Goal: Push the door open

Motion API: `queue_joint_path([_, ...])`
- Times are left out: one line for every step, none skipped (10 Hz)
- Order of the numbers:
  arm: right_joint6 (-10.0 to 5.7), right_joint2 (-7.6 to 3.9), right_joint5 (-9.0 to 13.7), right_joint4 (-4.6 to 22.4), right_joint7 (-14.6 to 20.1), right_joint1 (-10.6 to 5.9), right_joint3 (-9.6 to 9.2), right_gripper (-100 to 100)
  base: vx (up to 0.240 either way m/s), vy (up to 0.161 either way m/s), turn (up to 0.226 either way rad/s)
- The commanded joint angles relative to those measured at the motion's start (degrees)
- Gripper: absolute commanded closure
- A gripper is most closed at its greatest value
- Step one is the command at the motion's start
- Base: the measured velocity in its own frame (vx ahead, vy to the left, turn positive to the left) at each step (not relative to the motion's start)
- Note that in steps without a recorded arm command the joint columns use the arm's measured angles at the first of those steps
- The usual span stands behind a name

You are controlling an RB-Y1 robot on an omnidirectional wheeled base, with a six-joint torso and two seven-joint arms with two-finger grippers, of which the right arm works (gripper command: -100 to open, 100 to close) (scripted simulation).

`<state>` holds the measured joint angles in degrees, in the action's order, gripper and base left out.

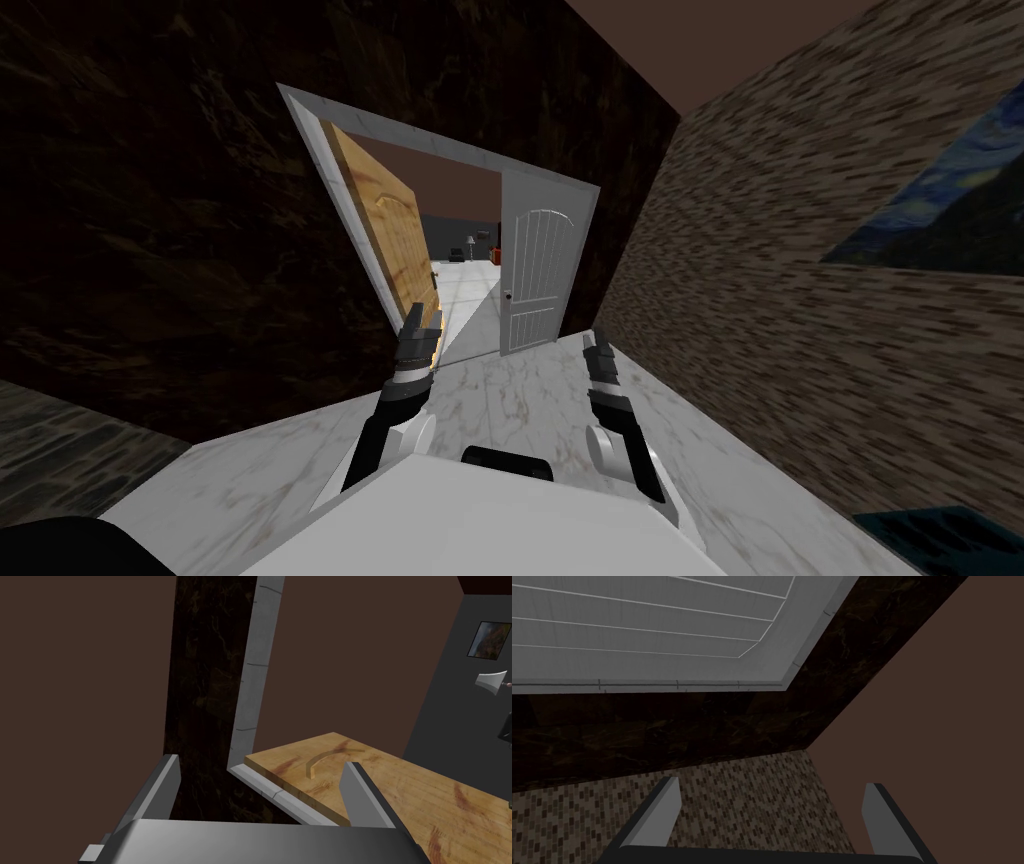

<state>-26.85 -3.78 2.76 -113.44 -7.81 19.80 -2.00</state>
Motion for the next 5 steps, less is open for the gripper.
queue_joint_path([0.01,0.11,-0.08,2.86,0.08,-2.04,0.03,-100,0.053,0.0,0.061])
queue_joint_path([-0.07,0.03,-0.06,4.7,0.31,-3.55,0.13,-100,0.073,-0.005,0.088])
queue_joint_path([-0.07,0.03,-0.06,5.53,0.31,-3.55,0.13,-100,0.061,-0.009,0.032])
queue_joint_path([-0.17,-0.03,-0.05,7.76,0.53,-5.1,0.23,-100,0.066,-0.002,0.053])
queue_joint_path([-0.26,-0.08,-0.03,9.51,0.78,-6.76,0.34,-100,0.083,-0.011,0.116])
